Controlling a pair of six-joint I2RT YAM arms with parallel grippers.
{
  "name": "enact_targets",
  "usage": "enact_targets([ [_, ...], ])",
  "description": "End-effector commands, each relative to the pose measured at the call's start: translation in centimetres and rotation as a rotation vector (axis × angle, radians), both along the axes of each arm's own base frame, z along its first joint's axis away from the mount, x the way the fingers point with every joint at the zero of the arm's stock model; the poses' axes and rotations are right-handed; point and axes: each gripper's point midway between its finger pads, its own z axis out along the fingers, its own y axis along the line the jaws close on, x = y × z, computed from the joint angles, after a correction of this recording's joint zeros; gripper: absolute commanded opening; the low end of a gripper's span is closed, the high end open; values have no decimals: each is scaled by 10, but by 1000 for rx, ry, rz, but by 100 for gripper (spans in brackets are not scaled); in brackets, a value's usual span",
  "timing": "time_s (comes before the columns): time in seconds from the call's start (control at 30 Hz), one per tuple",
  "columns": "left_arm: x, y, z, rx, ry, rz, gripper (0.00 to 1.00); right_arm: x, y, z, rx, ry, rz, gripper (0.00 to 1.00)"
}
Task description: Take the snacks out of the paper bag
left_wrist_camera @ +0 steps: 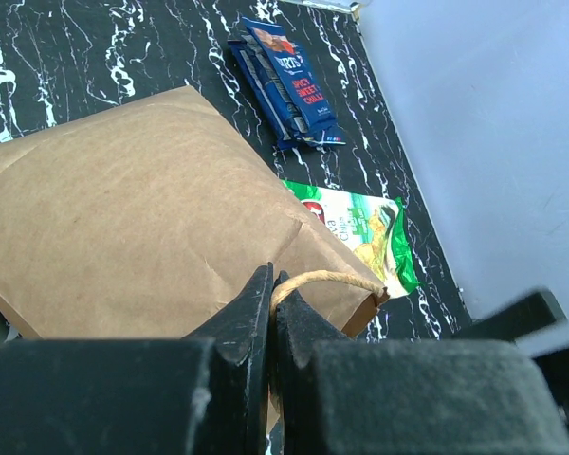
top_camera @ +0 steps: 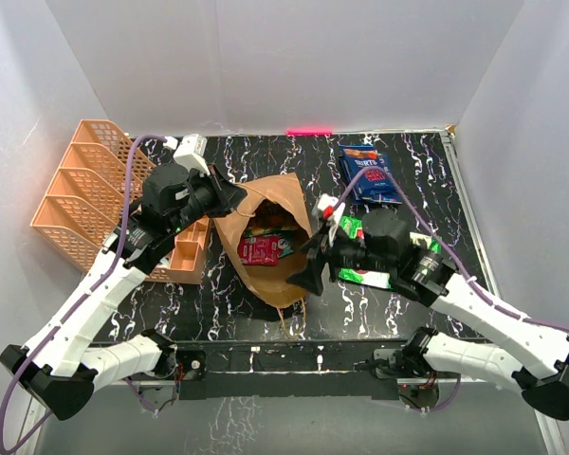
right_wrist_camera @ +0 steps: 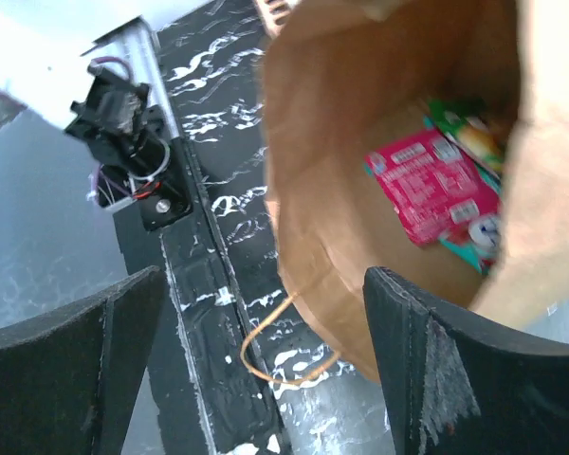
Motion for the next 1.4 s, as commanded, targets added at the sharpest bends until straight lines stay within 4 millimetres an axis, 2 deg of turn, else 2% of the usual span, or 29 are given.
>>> enact_targets([
  [0.0, -1, 9, 11, -4, -47, 26, 0, -15, 25, 25, 32, -358, 154, 84],
  [0.13, -2, 9, 11, 3, -44, 21, 0, -37, 50, 9, -32, -616, 341, 82],
  [0.2, -3, 10, 12, 1, -45, 20, 0, -42, 55, -8, -101, -793, 473, 88],
  [0.33, -5, 9, 14, -7, -48, 15, 0, -6, 63, -20, -231, -950, 374, 98],
  [0.5, -7, 9, 15, -10, -44, 10, 0, 48, 67, -39, -390, -1027, 172, 99],
  [0.57, -7, 10, 16, -11, -47, 12, 0, 61, 68, -50, -451, -1052, 150, 99],
  [0.63, -8, 10, 17, -15, -51, 11, 0, 72, 69, -51, -452, -1086, 108, 99],
  [0.7, -9, 10, 18, -17, -52, 6, 0, 78, 70, -52, -445, -1118, 94, 97],
  [0.77, -10, 10, 19, -18, -52, 5, 0, 84, 72, -53, -444, -1142, 90, 91],
  [0.8, -10, 10, 19, -17, -52, 5, 0, 88, 73, -54, -452, -1148, 89, 82],
  [0.87, -11, 10, 20, -20, -54, 3, 0, 96, 74, -59, -473, -1154, 87, 72],
  [0.97, -11, 9, 21, -27, -55, -1, 0, 102, 77, -67, -469, -1169, 86, 70],
  [1.1, -11, 5, 21, -33, -51, -15, 0, 103, 87, -67, -414, -1193, 97, 62],
  [1.37, -12, 2, 28, -53, -58, -27, 0, 134, 85, -83, -373, -1177, 85, 60],
])
